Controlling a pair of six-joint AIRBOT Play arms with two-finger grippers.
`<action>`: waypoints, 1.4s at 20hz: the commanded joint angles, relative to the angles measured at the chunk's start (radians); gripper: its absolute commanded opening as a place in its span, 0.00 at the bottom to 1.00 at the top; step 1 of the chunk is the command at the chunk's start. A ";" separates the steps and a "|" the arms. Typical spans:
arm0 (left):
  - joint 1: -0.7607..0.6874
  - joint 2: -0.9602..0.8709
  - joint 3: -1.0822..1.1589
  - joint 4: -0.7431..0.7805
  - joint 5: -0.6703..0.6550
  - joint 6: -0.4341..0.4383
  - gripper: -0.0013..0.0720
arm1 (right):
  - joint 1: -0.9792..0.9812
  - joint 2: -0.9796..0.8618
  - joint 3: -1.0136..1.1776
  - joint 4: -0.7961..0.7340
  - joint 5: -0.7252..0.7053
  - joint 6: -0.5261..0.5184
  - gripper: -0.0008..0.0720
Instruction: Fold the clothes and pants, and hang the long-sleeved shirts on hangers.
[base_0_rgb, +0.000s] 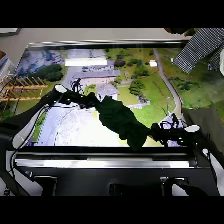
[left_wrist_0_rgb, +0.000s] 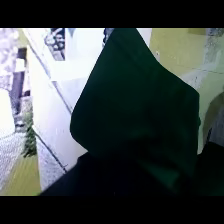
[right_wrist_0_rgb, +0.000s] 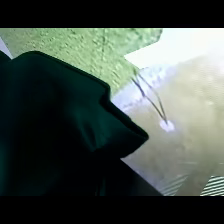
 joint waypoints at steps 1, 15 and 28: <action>-0.004 -0.003 0.016 -0.037 0.002 0.011 0.04 | 0.001 0.009 0.004 0.000 0.000 -0.002 0.05; 0.140 0.712 0.328 0.406 -0.045 -0.117 0.04 | 0.001 0.472 0.940 -0.349 0.032 0.126 0.04; 0.140 1.078 0.318 0.699 -0.046 -0.331 0.04 | 0.001 0.606 1.106 -0.523 -0.040 0.353 0.04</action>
